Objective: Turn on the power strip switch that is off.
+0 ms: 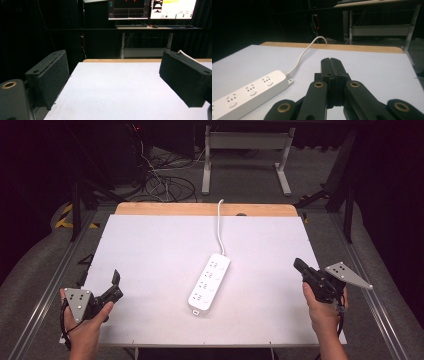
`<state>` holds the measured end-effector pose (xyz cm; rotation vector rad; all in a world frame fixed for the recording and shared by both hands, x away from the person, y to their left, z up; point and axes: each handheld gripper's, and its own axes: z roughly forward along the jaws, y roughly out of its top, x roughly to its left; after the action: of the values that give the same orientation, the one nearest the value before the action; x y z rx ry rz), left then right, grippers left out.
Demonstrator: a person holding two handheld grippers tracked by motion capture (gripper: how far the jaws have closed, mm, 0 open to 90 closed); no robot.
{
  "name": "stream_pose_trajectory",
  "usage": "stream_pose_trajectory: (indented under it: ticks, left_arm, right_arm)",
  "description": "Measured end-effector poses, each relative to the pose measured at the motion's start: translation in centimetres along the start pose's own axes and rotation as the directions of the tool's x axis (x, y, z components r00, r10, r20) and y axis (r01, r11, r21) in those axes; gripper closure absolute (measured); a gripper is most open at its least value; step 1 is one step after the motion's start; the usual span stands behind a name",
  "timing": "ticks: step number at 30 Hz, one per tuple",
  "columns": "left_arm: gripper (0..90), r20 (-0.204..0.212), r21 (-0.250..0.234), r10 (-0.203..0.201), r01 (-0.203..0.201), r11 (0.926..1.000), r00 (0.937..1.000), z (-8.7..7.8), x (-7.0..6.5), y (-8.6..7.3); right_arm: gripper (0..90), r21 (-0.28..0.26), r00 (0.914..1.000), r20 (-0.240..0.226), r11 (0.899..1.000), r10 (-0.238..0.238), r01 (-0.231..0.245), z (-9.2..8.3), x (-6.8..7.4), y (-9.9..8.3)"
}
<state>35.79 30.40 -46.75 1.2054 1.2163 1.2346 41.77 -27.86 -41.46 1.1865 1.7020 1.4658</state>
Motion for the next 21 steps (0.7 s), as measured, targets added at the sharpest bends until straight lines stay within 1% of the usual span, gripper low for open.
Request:
stream_pose_trajectory:
  ticks: [2, 3, 4, 6, 7, 8, 9, 10, 11, 12, 13, 14, 17, 19, 21]
  left_arm:
    - [9.5, 0.001, -0.001, 0.002, -0.002, 1.0000, 1.0000, 0.0, -0.1, 0.0]
    - [9.5, 0.002, 0.000, 0.003, -0.003, 1.0000, 1.0000, 0.0, -0.1, 0.0]
    - [9.5, 0.001, 0.000, 0.003, -0.003, 1.0000, 1.0000, 0.0, -0.1, -0.1]
    - [9.5, 0.001, 0.001, 0.004, -0.004, 1.0000, 1.0000, 0.0, 0.0, -0.1]
    - [9.6, -0.003, 0.000, 0.004, -0.004, 1.0000, 1.0000, 0.0, 0.0, -0.1]
    - [9.6, -0.003, 0.000, 0.002, -0.002, 1.0000, 1.0000, 0.0, 0.0, -0.1]
    - [9.7, -0.004, 0.001, 0.000, 0.000, 1.0000, 1.0000, 0.0, 0.0, -0.1]
    - [9.7, -0.005, 0.000, 0.000, 0.000, 1.0000, 1.0000, 0.0, 0.0, -0.1]
    - [9.7, -0.005, 0.000, 0.000, 0.000, 1.0000, 1.0000, 0.0, 0.0, -0.1]
    - [9.8, -0.007, 0.000, 0.006, -0.006, 1.0000, 1.0000, 0.0, 0.0, 0.0]
    - [9.8, -0.004, 0.001, 0.005, -0.005, 1.0000, 1.0000, 0.0, -0.1, -0.1]
    - [9.9, -0.003, 0.001, 0.005, -0.005, 1.0000, 1.0000, 0.0, -0.1, -0.1]
    - [9.9, 0.000, 0.003, 0.008, -0.008, 1.0000, 1.0000, 0.1, -0.1, -0.1]
    - [10.0, 0.001, 0.004, 0.011, -0.011, 0.9999, 0.9999, 0.1, -0.1, -0.1]
    - [10.1, 0.002, 0.004, 0.002, -0.002, 1.0000, 1.0000, 0.1, -0.1, -0.1]
  right_arm:
    - [90.0, 0.002, 0.9999, -0.015, 1.000, 0.001, -0.001, 0.2, 0.1, 0.5]
    - [90.0, 0.002, 0.9999, -0.015, 1.000, 0.001, -0.001, 0.2, 0.1, 0.5]
    - [90.0, 0.009, 0.9993, -0.038, 1.000, -0.005, 0.005, 0.6, 0.5, 1.1]
    - [90.0, 0.012, 0.9989, -0.047, 1.000, -0.009, 0.010, 0.9, 0.7, 1.3]
    - [90.0, 0.023, 0.9975, -0.069, 1.000, -0.011, 0.013, 1.7, 1.3, 2.0]
    - [90.0, 0.029, 0.9967, -0.079, 0.999, -0.017, 0.020, 2.1, 1.5, 2.3]
    - [90.0, 0.039, 0.9959, -0.088, 0.999, -0.021, 0.025, 2.6, 1.9, 2.7]
    - [90.0, 0.039, 0.9959, -0.088, 0.999, -0.021, 0.025, 2.6, 1.9, 2.7]
    - [90.0, 0.069, 0.9939, -0.104, 0.997, -0.037, 0.044, 3.8, 2.6, 3.4]
    - [90.0, 0.082, 0.9928, -0.110, 0.995, -0.049, 0.058, 4.4, 3.0, 3.8]
    - [90.0, 0.082, 0.9928, -0.110, 0.995, -0.049, 0.058, 4.4, 3.0, 3.8]
    - [90.0, 0.105, 0.9900, -0.126, 0.992, -0.063, 0.076, 5.4, 3.6, 4.6]
    - [90.0, 0.145, 0.9861, -0.140, 0.983, -0.089, 0.109, 6.9, 4.7, 5.7]
    - [90.0, 0.176, 0.9819, -0.153, 0.975, -0.111, 0.138, 7.9, 5.5, 6.3]
    - [90.0, 0.204, 0.9772, -0.171, 0.966, -0.125, 0.160, 8.8, 6.4, 6.6]
